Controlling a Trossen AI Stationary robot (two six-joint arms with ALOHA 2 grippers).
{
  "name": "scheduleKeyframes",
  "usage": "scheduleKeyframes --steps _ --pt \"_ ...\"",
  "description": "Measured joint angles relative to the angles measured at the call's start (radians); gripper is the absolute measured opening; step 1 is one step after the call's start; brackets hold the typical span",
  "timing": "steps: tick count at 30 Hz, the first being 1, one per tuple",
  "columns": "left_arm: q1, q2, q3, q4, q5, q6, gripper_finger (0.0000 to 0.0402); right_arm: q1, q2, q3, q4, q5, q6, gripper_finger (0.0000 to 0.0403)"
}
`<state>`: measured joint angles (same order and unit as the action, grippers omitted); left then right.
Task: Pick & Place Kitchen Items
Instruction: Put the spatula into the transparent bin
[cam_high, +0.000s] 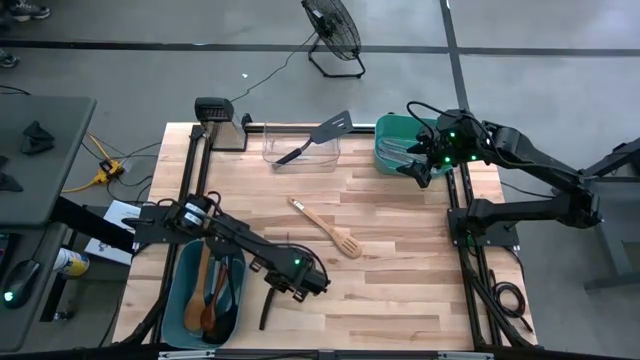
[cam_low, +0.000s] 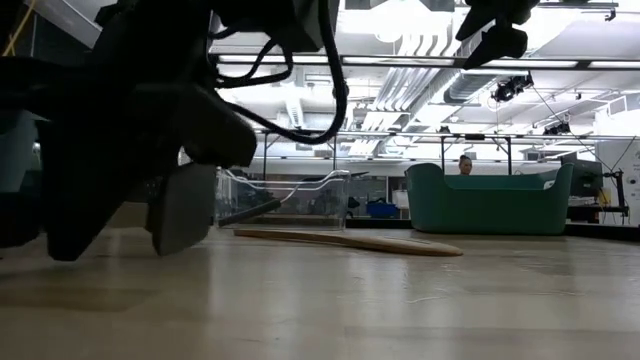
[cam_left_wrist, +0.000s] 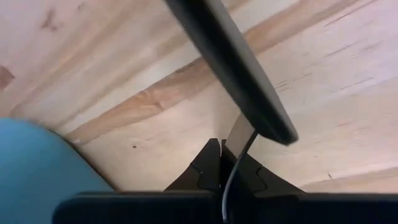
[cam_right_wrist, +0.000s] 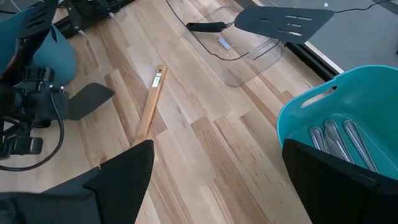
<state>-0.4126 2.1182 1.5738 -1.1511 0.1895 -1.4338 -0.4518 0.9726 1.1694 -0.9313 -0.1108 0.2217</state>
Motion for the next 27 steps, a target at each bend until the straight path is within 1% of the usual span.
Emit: scheduleKeyframes --steps 10,16,22,25,27 --pt "0.0 -0.099 0.001 0.035 -0.118 -0.005 0.0 0.0 0.0 0.0 0.0 -0.001 -0.008 0.0349" --pt "0.001 -0.152 0.001 0.044 -0.164 -0.01 0.0 0.0 0.0 0.0 0.0 -0.003 -0.01 0.0349" --pt "0.002 -0.198 0.001 0.093 -0.224 -0.013 0.0 0.0 0.0 0.0 0.0 -0.012 -0.019 0.0349" --pt "0.009 -0.222 0.001 0.127 -0.274 -0.014 0.0 0.0 0.0 0.0 0.0 -0.031 -0.021 0.0349" --pt "0.02 -0.238 0.001 0.143 -0.326 -0.011 0.0 0.0 0.0 0.0 0.0 -0.031 -0.028 0.0349"
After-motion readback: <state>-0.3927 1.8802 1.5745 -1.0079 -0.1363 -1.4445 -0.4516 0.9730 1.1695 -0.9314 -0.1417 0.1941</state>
